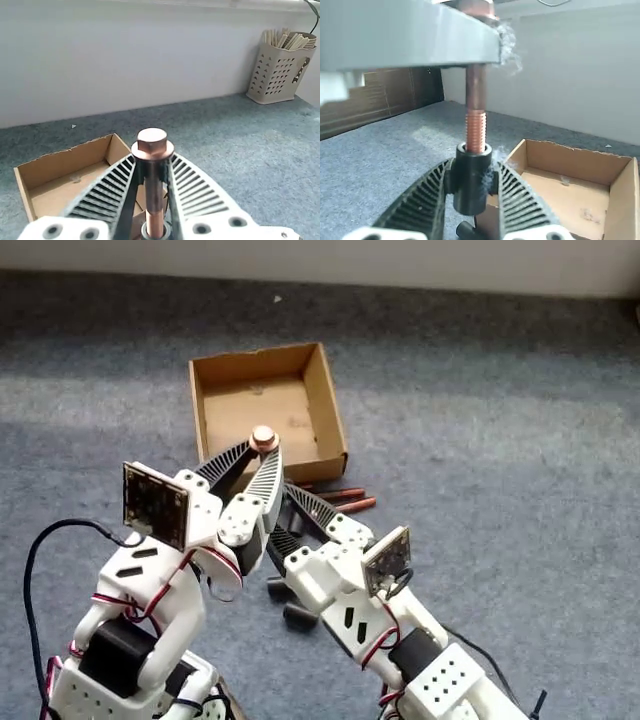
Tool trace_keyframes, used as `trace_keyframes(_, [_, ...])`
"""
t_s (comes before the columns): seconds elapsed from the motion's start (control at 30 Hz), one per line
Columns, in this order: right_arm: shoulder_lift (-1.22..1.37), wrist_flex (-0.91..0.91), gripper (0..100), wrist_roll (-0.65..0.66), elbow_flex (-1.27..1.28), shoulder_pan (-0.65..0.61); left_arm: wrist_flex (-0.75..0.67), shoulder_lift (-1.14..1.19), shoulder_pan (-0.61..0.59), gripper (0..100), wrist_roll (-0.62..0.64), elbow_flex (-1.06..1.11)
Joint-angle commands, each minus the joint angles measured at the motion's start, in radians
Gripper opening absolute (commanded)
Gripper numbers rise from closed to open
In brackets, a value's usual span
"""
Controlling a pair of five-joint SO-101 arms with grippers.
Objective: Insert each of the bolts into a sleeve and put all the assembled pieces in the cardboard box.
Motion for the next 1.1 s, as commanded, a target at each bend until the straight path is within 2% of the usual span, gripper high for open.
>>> trace_keyframes(0.0, [-0.022,-0.028,0.5,0.015,0.059,-0.002,-0.015,-0.007,0.005,1,0.005,0.007])
trace_keyframes(0.13, [-0.022,-0.028,0.5,0.015,0.061,-0.002,0.009,-0.007,0.004,1,-0.009,0.010])
trace_keyframes(0.2, [-0.022,-0.028,0.5,0.015,0.061,-0.002,0.038,-0.007,0.005,2,-0.072,0.005])
trace_keyframes(0.27, [-0.022,-0.028,0.5,0.015,0.062,-0.001,0.071,-0.007,0.005,7,-0.117,0.005])
trace_keyframes(0.4, [-0.022,-0.021,0.5,0.012,0.062,-0.001,0.143,-0.007,0.004,21,-0.118,0.001])
trace_keyframes(0.57, [-0.021,-0.019,0.5,0.011,0.087,-0.001,0.247,-0.007,0.001,21,-0.124,-0.105])
trace_keyframes(0.77, [-0.018,-0.018,0.5,0.011,0.088,0.074,0.342,-0.007,-0.105,21,-0.124,-0.220])
trace_keyframes(0.9, [-0.021,0.028,0.5,0.009,0.087,0.151,0.348,-0.008,-0.217,21,-0.124,-0.209])
trace_keyframes(1.07, [-0.021,0.122,0.5,0.009,0.079,0.174,0.379,-0.008,-0.358,21,-0.124,-0.150])
